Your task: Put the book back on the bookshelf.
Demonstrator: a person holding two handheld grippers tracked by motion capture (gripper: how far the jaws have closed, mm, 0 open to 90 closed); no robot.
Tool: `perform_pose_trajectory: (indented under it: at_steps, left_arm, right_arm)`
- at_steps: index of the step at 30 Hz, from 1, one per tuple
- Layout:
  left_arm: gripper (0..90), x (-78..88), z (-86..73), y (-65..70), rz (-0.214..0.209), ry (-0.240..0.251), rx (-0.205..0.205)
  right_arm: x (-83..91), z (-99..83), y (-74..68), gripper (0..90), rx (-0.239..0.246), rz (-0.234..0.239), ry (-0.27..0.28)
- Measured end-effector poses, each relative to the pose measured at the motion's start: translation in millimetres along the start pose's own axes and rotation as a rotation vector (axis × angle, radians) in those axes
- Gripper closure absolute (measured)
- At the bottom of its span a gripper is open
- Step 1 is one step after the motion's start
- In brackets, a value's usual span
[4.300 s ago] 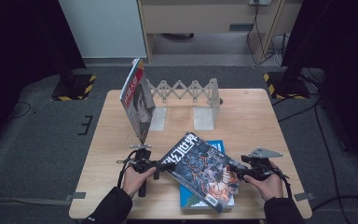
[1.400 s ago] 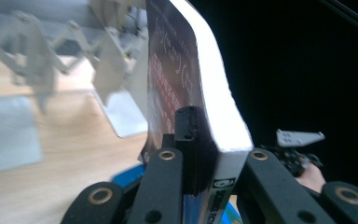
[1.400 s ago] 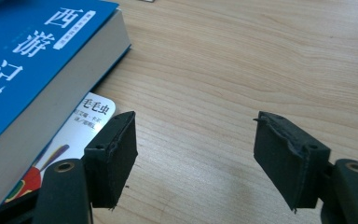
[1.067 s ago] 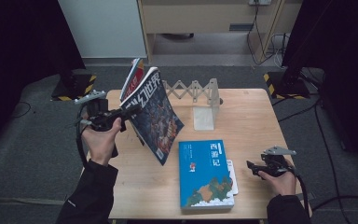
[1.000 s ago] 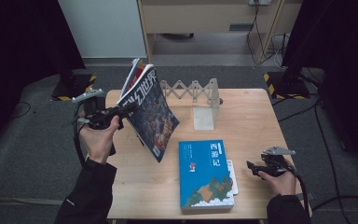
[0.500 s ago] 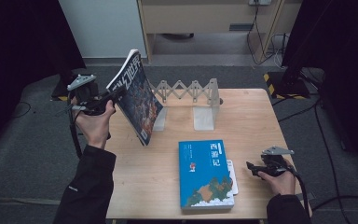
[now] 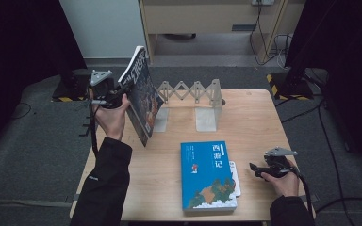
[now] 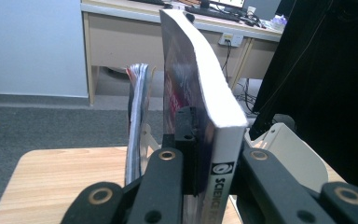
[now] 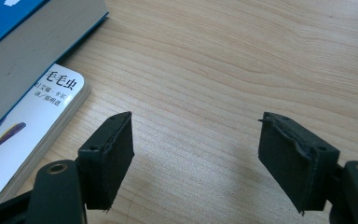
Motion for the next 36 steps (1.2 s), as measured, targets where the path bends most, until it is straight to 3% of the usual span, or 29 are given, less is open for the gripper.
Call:
perform_pose_trajectory:
  at_steps: [11, 17, 26, 33, 36]
  left_arm:
    - [81.8, -24.6, -18.7, 12.0, 0.061, -0.002, -0.086]
    - [81.8, -33.5, -27.7, 11.2, 0.076, -0.017, -0.079]
    - [81.8, -39.6, -38.4, 7.7, 0.118, -0.013, -0.111]
    - [81.6, -43.7, -50.6, 6.8, 0.125, -0.044, -0.132]
    - [81.6, -43.7, -54.0, 7.6, 0.119, -0.032, -0.127]
  right_arm:
    - [-1.0, -0.1, 1.4, 26.1, 0.008, -0.003, -0.001]
    - [-0.7, 0.1, 1.2, 26.1, 0.007, -0.001, -0.002]
    - [-1.6, -0.2, 0.9, 26.2, 0.008, -0.005, -0.002]
    - [-1.8, -0.5, 0.6, 26.2, 0.013, -0.001, -0.007]
    - [-1.9, -0.2, 0.2, 26.2, 0.017, -0.001, -0.003]
Point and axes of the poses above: each handheld gripper's, and its own axes: x roughly backward along the jaws, z roughly out of its top, y roughly to its right, the point moved 7 cm from there along -x, roughly forward along the jaws, and after that the axes turned 1 degree about y, right-handed, at the moved point
